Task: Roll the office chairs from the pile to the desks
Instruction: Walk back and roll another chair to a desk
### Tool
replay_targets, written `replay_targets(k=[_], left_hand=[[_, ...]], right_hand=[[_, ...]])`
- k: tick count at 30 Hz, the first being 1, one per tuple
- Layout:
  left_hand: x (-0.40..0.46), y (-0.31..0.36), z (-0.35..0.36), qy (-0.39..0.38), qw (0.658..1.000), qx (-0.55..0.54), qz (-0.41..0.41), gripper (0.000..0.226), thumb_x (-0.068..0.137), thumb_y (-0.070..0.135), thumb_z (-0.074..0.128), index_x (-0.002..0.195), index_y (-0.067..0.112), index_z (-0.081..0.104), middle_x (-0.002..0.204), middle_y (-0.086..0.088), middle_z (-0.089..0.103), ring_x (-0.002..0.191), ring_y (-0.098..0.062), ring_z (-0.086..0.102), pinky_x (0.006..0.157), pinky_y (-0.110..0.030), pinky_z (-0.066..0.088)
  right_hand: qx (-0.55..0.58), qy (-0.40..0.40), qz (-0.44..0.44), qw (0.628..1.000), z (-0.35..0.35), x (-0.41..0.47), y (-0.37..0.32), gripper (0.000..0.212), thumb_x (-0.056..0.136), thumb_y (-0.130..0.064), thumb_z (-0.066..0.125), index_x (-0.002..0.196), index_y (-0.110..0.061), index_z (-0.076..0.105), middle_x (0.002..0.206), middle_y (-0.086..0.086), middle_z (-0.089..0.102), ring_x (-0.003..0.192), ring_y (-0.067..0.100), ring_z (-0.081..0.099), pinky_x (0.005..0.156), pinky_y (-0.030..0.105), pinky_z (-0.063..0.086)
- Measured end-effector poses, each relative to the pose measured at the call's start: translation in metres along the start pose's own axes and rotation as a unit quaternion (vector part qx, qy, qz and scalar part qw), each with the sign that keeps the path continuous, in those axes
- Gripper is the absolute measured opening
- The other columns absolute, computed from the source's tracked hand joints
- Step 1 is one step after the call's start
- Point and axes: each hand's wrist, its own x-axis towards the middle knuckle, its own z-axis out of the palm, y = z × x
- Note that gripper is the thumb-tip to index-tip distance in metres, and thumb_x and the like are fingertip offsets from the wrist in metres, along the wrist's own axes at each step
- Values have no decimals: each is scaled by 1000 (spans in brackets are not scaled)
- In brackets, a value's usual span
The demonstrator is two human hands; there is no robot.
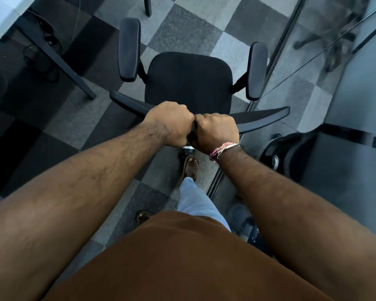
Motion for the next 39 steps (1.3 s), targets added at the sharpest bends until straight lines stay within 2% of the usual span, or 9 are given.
replay_targets(k=[4, 8, 15, 21, 28, 33, 35, 36, 39], left_hand=[[51, -9, -16, -1, 1000, -1, -2, 20, 85, 39, 62, 72, 24, 55, 68, 7, 58, 61, -17, 59, 58, -35, 53], [108, -28, -41, 2, 1000, 15, 0, 19, 82, 41, 62, 78, 22, 62, 70, 5, 60, 62, -18, 59, 58, -36, 52], [220, -58, -88, 3, 999, 33, 10, 24, 86, 46, 58, 81, 23, 61, 72, 6, 58, 62, -18, 58, 56, -34, 47], [316, -82, -124, 10, 999, 25, -22, 18, 85, 44, 60, 83, 25, 61, 73, 9, 58, 63, -18, 59, 59, -37, 54], [426, -127, -158, -10, 998, 49, 26, 26, 85, 51, 59, 82, 26, 60, 72, 8, 61, 63, -18, 61, 60, -36, 55], [525, -173, -190, -7, 996, 64, 57, 24, 82, 51, 57, 77, 28, 60, 70, 9, 61, 61, -18, 60, 58, -36, 56], [559, -187, -196, 8, 997, 57, 60, 24, 83, 50, 57, 78, 27, 60, 71, 8, 61, 62, -18, 61, 57, -34, 53], [604, -208, -219, 2, 995, 63, 75, 24, 84, 51, 57, 79, 27, 61, 72, 8, 62, 63, -18, 61, 57, -34, 53], [639, -218, -225, 10, 997, 31, 73, 22, 82, 48, 60, 79, 26, 64, 75, 6, 65, 67, -20, 64, 61, -36, 56]], right_hand=[[-8, 6, 19, 1000, 12, 31, 41, 21, 67, -34, 68, 61, -18, 56, 57, 0, 60, 47, 27, 57, 48, 26, 26], [-11, 24, 26, 999, 19, 76, 86, 19, 69, -36, 57, 60, -19, 55, 55, 0, 60, 46, 26, 56, 48, 26, 24], [-1, 17, 51, 999, 32, 155, 177, 25, 65, -39, 67, 60, -18, 55, 55, 1, 59, 45, 26, 55, 49, 27, 22], [-4, -3, 64, 998, 38, 227, 255, 27, 59, -40, 72, 60, -18, 56, 55, 1, 59, 46, 26, 57, 48, 26, 24], [-11, -11, 84, 996, 54, 305, 331, 24, 64, -38, 70, 60, -19, 57, 56, -1, 60, 47, 24, 57, 47, 26, 25], [-16, 13, 118, 993, 66, 383, 395, 26, 65, -40, 68, 60, -18, 55, 55, 0, 59, 46, 25, 56, 47, 26, 26], [-13, -9, 127, 992, 68, 409, 417, 24, 65, -39, 69, 62, -19, 57, 57, 0, 60, 48, 25, 58, 47, 26, 27], [-24, -42, 143, 989, 71, 451, 447, 23, 67, -40, 68, 66, -19, 58, 61, 0, 62, 52, 26, 61, 48, 26, 29], [0, -145, 158, 977, 64, 481, 477, 22, 79, -47, 60, 74, -25, 58, 75, -3, 67, 68, 25, 65, 55, 29, 36]])
